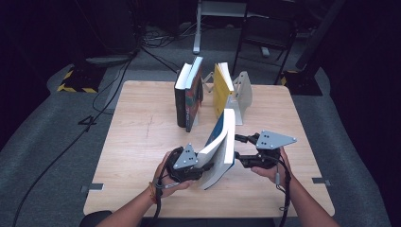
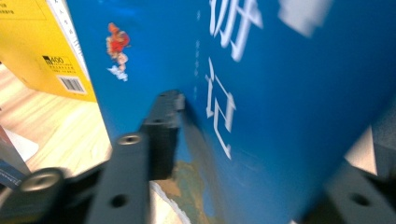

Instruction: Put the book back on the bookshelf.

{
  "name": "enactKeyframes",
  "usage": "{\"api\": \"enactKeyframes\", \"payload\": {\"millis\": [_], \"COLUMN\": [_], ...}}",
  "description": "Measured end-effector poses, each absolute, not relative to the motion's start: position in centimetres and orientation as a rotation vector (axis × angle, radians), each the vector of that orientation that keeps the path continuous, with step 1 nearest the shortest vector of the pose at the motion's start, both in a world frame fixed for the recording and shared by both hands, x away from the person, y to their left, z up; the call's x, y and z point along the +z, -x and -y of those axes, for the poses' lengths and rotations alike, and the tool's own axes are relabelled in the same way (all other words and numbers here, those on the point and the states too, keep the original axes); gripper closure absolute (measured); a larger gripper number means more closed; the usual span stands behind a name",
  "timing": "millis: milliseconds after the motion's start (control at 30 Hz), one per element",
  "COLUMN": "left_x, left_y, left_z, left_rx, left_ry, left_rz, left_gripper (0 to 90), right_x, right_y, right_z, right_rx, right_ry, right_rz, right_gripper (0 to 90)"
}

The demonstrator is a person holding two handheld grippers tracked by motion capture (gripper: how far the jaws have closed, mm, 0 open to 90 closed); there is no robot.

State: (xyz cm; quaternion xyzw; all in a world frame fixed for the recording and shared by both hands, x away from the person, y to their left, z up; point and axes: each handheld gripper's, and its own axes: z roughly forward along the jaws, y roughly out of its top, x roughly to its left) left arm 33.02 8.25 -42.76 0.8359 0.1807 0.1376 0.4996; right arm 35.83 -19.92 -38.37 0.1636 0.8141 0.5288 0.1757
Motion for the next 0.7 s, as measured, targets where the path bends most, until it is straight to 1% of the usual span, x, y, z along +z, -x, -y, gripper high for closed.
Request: {"api": "enactKeyframes", "payload": {"millis": [100,167,333,467,700], "left_x": [-42.8,-42.9,-42.9,-43.1,-43.1], "left_y": [-33.8,-34.0,-35.0,-35.7,-36.7], "left_z": [-8.5,-8.4,-7.9,-6.6,-4.5], "left_rx": [0.291,0.267,0.219,0.174,0.172], "left_ry": [-1.999,-1.981,-1.965,-1.945,-1.926], "left_rz": [-0.435,-0.435,-0.405,-0.394,-0.371], "left_gripper": [68.2,71.3,71.8,71.8,71.5], "right_x": [-38.4,-38.4,-38.4,-38.1,-37.3], "right_y": [-36.3,-36.4,-36.3,-36.1,-35.7], "right_z": [20.3,20.5,21.1,21.9,23.7], "right_rx": [1.513,1.519,1.505,1.499,1.506], "right_ry": [-0.476,-0.471,-0.485,-0.487,-0.514], "right_rz": [-2.301,-2.301,-2.272,-2.244,-2.197], "right_gripper": [42.6,42.7,43.3,44.7,44.7]}}
